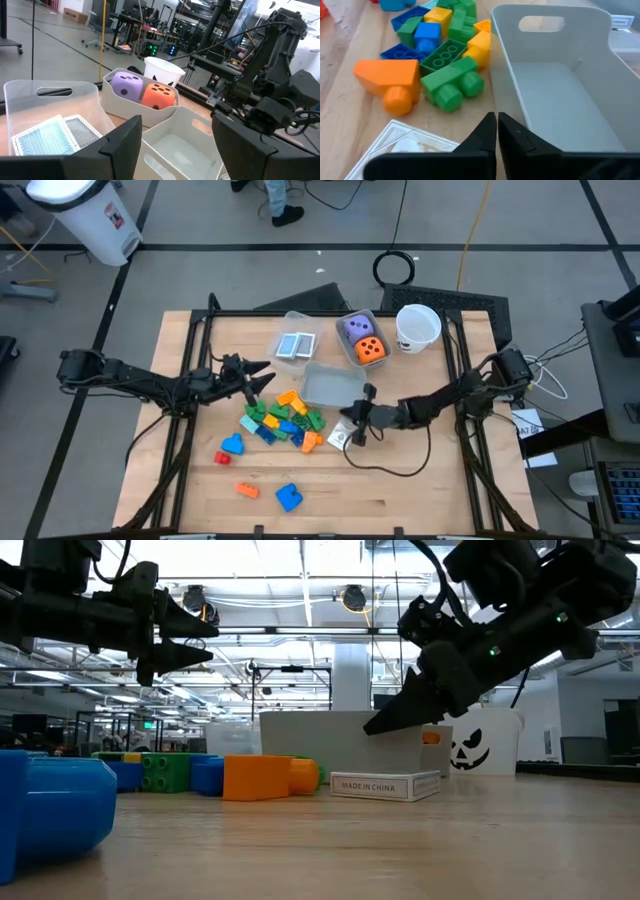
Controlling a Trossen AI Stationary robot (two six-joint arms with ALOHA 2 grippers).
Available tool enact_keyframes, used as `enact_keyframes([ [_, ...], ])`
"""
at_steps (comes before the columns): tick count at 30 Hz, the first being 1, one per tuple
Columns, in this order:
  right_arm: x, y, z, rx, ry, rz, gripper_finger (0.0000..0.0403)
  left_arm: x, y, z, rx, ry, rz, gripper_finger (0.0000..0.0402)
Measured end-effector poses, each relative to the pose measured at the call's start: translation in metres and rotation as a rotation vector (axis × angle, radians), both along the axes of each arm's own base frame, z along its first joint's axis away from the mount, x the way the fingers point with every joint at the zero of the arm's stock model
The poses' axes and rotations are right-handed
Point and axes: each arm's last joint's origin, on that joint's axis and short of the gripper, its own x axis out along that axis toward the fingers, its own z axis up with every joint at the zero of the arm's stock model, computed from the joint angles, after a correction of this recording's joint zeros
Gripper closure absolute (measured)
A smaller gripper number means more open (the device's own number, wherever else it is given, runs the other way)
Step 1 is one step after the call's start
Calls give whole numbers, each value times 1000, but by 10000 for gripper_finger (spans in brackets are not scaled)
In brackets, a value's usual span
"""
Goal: Pick & Place Toys
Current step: Adjust the bottom gray bin on the table, then put the brown playing card box into the transparent bin
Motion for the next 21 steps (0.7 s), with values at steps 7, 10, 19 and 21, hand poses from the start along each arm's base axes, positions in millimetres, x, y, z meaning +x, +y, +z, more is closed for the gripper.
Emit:
enact_keyframes([
  [7,1,-8,0,0,0,-28,401,0,0,0,0,-1,1,155],
  [10,2,-13,0,-1,1,-42,402,0,0,0,3,1,0,156],
  [19,1,4,0,40,14,152,402,0,0,0,1,0,0,155],
  [21,0,11,0,67,26,256,402,0,0,0,1,0,0,156],
])
